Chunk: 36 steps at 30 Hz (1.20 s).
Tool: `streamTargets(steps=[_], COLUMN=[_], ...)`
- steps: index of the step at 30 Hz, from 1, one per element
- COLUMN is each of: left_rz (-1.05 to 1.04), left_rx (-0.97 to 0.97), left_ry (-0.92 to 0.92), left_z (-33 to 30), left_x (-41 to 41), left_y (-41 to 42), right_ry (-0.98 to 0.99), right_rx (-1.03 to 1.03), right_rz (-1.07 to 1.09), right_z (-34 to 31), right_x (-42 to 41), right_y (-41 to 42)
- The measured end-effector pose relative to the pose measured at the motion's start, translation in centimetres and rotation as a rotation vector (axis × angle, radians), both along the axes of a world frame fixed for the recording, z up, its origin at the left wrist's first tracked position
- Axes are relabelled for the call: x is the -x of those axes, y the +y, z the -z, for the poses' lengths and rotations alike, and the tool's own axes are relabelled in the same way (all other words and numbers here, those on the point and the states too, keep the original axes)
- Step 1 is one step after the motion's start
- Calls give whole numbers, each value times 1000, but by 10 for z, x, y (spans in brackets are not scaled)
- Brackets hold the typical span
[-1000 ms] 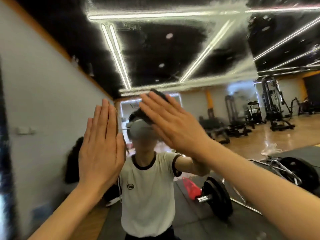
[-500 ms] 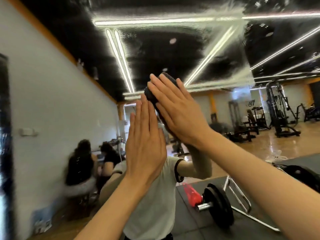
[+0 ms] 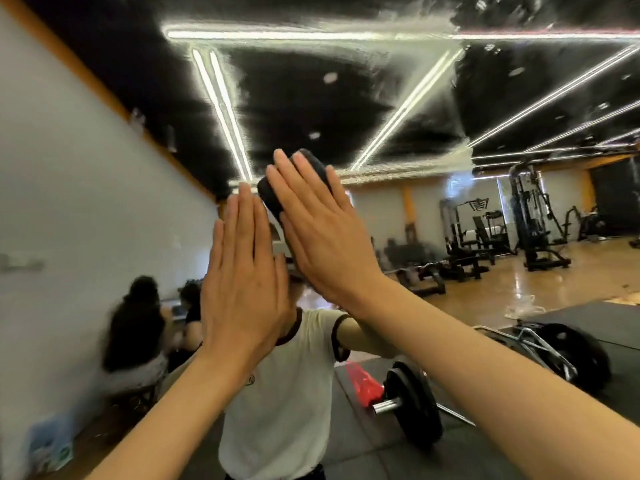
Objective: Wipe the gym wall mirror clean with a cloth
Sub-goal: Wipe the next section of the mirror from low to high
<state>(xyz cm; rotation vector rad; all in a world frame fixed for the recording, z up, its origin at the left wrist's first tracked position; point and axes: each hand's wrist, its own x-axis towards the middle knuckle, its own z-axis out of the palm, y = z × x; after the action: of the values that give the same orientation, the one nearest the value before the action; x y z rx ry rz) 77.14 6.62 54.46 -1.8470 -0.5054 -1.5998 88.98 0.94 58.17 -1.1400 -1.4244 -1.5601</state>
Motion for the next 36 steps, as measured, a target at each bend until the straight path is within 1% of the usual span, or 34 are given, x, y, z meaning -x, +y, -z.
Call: streamTargets(steps=[1, 2, 3, 7, 9, 10, 11, 12, 14, 15, 16, 17, 18, 19, 23, 25, 26, 27, 28, 31, 33, 34, 35, 36], left_rz=[-7, -14, -20, -36, -30, -31, -30, -27, -9, 1, 9, 13, 17, 18, 8, 10, 11, 14, 17, 15, 15, 19, 22, 24], left_rx=[11, 15, 14, 5, 8, 11, 17, 21, 27, 29, 28, 28, 30, 31, 24, 25, 28, 33, 36, 33, 42, 47, 50, 53], left_ry=[3, 4, 5, 1, 3, 4, 7, 12, 14, 16, 19, 21, 23, 22, 13, 11, 10, 9, 6, 12, 19, 21, 23, 23], left_z=[0, 0, 0, 0, 0, 0, 1, 1, 1, 1, 0, 0, 0, 0, 1, 1, 1, 1, 2, 1, 1, 1, 1, 1], left_x=[0, 0, 0, -2, -2, -2, -1, -1, -1, 0, 0, 0, 1, 1, 0, -1, -1, -1, -1, 0, 1, 1, 1, 1], left_y=[0, 1, 2, 1, 0, 0, 0, 0, 0, 0, 0, 0, 0, 0, 0, 0, 0, -1, -1, -1, -1, -1, -2, -2], right_ry=[-35, -4, 81, 558, 729, 751, 703, 591, 276, 144, 56, 18, 38, 111, 615, 796, 841, 833, 761, 398, 209, 160, 164, 226], right_rx=[19, 20, 6, -161, -253, -302, -327, -306, -127, -42, 12, 34, 43, 41, -162, -284, -327, -335, -304, -105, -21, -1, 12, 2], right_rz=[17, 11, 3, 32, 13, -8, -42, -67, -54, -35, -11, 5, 12, 15, -24, -30, -28, -36, -58, -75, -64, -37, -14, 0], right_z=[-5, -11, -14, -1, 4, 3, 3, 4, 15, 20, 21, 20, 21, 24, 55, 59, 58, 55, 55, 70, 74, 75, 77, 81], right_x=[-15, -34, -55, -138, -131, -111, -87, -61, -16, -8, -13, -27, -44, -64, -138, -133, -117, -94, -68, 4, -3, -19, -40, -62], right_y=[-9, -20, -32, -75, -73, -65, -55, -41, -15, -10, -11, -16, -26, -38, -77, -71, -63, -52, -40, -7, -8, -15, -25, -35])
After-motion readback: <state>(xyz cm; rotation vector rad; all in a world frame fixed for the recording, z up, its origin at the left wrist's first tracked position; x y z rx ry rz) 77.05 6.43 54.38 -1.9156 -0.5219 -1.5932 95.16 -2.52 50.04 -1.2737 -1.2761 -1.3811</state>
